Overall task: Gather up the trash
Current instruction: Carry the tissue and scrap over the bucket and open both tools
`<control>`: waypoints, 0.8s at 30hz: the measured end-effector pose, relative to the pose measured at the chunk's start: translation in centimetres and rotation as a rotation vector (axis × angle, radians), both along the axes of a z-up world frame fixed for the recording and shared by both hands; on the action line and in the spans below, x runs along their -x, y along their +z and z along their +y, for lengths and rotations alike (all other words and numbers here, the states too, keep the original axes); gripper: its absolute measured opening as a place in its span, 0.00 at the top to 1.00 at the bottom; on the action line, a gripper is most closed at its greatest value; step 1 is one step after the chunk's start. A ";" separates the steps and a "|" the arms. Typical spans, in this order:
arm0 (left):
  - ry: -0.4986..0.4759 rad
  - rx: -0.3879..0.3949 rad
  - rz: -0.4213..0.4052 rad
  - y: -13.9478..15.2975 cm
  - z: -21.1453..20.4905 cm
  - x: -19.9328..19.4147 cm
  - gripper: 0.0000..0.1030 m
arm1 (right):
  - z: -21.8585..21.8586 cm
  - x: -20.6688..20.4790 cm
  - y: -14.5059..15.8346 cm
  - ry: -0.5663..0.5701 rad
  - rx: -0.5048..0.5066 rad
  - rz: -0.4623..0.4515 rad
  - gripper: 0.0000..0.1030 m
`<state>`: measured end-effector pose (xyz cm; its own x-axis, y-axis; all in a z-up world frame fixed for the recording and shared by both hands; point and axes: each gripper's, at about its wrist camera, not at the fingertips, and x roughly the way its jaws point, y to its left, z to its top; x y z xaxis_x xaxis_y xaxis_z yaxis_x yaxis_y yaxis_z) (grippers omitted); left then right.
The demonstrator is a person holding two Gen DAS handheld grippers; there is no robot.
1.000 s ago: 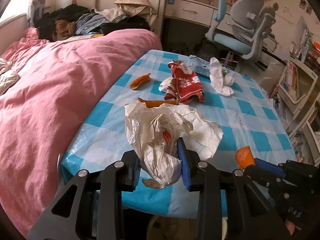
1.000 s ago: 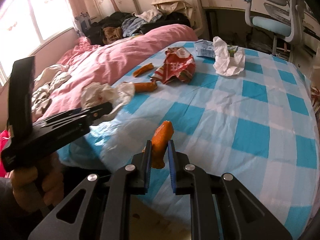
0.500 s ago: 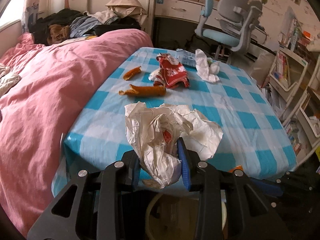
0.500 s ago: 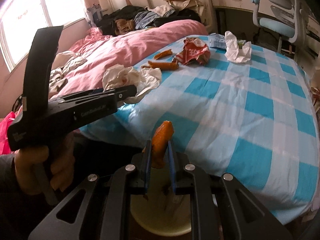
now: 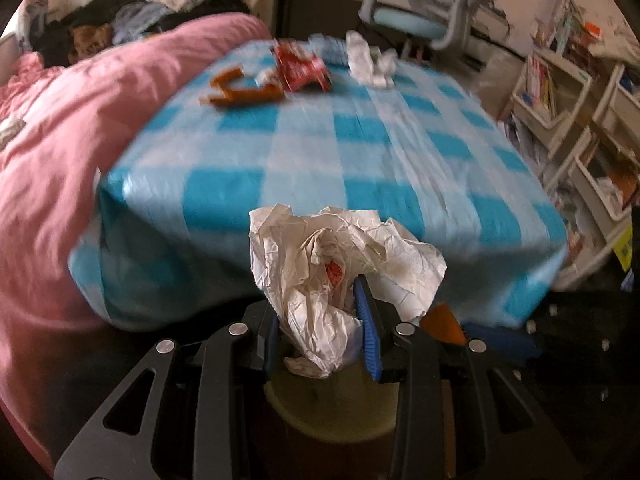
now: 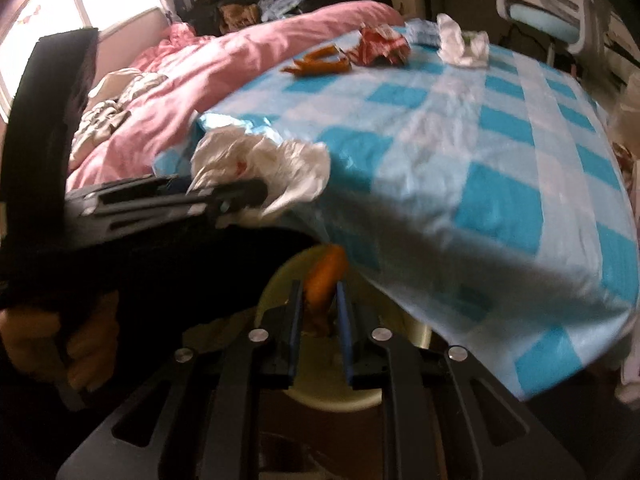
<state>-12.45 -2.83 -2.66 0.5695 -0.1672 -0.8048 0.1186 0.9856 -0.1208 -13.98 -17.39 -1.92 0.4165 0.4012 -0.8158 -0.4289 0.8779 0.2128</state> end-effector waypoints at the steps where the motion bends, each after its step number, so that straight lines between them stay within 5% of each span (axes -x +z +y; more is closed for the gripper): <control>1: -0.012 -0.004 0.024 -0.4 -0.2 0.4 0.68 | -0.2 0.0 0.0 -0.014 0.004 0.000 0.67; 6: -0.019 -0.049 0.061 -1.4 -0.8 1.3 0.61 | -1.9 0.4 0.2 -0.101 0.002 -0.021 0.46; 13: 0.048 -0.099 -0.047 -0.2 -0.5 1.9 0.30 | -2.3 0.6 0.3 -0.146 0.036 -0.063 0.29; 24: 0.128 -0.080 -0.096 0.6 0.8 1.4 0.21 | -1.4 0.7 0.2 -0.147 0.122 -0.127 0.18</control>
<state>-13.82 -1.99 -2.05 0.6570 -0.0256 -0.7535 -0.0014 0.9994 -0.0352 -14.66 -18.83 -1.67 0.5659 0.2301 -0.7917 -0.3113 0.9488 0.0533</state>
